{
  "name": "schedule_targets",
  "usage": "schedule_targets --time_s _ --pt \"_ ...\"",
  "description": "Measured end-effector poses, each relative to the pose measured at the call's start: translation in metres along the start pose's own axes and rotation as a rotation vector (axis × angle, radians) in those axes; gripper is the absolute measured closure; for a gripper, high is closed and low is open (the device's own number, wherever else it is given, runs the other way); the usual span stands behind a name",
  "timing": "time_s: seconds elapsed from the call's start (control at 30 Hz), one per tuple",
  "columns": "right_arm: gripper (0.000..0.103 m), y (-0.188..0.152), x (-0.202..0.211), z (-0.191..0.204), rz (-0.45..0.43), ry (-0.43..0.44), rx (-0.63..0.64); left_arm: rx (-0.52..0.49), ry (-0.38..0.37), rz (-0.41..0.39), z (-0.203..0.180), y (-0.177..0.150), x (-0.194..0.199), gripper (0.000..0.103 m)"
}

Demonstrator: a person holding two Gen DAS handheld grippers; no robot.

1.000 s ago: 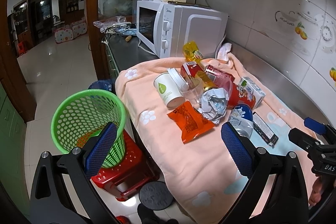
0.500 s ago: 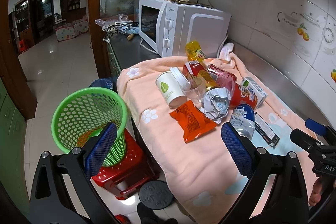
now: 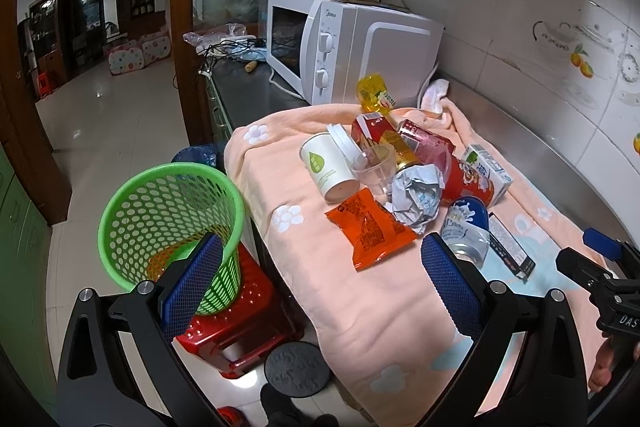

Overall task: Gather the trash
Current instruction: 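Grasp the black-and-white boxed device with the right tool while the left tool approaches the blue can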

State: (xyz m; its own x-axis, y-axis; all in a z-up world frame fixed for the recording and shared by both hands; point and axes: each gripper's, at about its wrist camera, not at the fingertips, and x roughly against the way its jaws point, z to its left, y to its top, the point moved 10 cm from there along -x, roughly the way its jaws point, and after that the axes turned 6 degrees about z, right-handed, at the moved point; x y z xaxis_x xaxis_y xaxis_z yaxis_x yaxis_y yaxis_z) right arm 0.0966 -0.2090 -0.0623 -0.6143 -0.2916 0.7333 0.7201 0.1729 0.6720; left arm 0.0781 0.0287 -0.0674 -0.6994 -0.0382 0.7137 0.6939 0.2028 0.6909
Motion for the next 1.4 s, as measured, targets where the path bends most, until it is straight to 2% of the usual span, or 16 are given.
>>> schedule_targets --time_s 0.37,0.8,1.1,1.4 --pt "0.007 -0.014 -0.017 -0.029 0.056 -0.027 0.002 0.0 -0.002 0.03 0.001 -0.005 -0.011 0.005" --pt "0.008 -0.016 -0.064 -0.076 0.139 -0.023 0.03 -0.019 -0.014 0.057 -0.01 -0.008 -0.023 0.005" --pt "0.024 -0.014 -0.107 -0.094 0.21 -0.014 0.08 -0.049 -0.056 0.091 -0.024 -0.009 -0.034 0.005" --pt "0.039 -0.017 -0.138 -0.112 0.271 -0.026 0.093 -0.158 -0.178 0.122 -0.076 -0.007 -0.046 0.005"
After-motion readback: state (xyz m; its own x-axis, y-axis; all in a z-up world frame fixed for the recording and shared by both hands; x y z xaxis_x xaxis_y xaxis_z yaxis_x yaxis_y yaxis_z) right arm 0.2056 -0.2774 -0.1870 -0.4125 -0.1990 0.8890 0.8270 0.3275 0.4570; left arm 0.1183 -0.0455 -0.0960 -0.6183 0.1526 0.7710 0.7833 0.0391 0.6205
